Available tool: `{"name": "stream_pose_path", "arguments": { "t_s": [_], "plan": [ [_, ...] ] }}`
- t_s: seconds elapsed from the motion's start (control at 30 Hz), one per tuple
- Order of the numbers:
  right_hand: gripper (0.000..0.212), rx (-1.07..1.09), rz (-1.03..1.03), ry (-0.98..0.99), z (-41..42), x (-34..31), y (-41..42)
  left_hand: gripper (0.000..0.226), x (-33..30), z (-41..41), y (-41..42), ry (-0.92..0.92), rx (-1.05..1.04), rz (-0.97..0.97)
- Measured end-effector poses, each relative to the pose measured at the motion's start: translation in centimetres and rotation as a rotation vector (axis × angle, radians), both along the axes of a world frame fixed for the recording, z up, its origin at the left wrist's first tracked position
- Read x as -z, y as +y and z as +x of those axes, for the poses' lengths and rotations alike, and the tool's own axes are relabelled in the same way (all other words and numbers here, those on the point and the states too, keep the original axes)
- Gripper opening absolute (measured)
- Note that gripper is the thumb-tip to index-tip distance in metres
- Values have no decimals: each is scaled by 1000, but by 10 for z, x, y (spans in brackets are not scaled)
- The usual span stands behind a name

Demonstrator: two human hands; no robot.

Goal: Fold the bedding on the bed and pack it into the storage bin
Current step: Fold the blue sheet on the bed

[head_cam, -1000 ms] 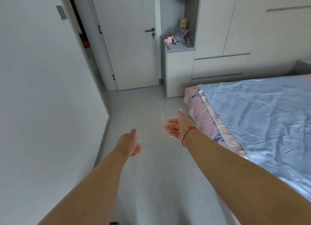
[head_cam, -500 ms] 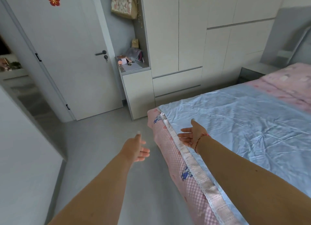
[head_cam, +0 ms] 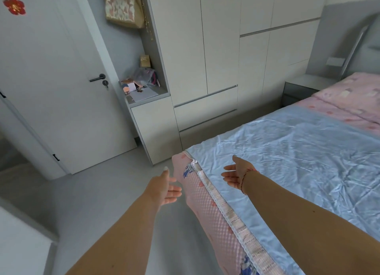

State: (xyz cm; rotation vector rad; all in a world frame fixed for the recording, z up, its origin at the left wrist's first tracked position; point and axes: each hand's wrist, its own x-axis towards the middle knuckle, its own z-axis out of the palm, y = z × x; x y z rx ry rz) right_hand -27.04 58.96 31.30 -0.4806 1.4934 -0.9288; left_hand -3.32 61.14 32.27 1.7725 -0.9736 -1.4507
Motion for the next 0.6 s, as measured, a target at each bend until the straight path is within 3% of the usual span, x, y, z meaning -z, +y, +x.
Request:
{"name": "stream_pose_path", "arguments": {
  "t_s": [0.3, 0.6],
  "plan": [
    [49, 114, 77, -6, 44, 41, -117, 40, 10, 58, -165, 8, 60, 19],
    [43, 224, 157, -54, 14, 84, -230, 36, 54, 21, -303, 19, 117, 67]
  ]
}}
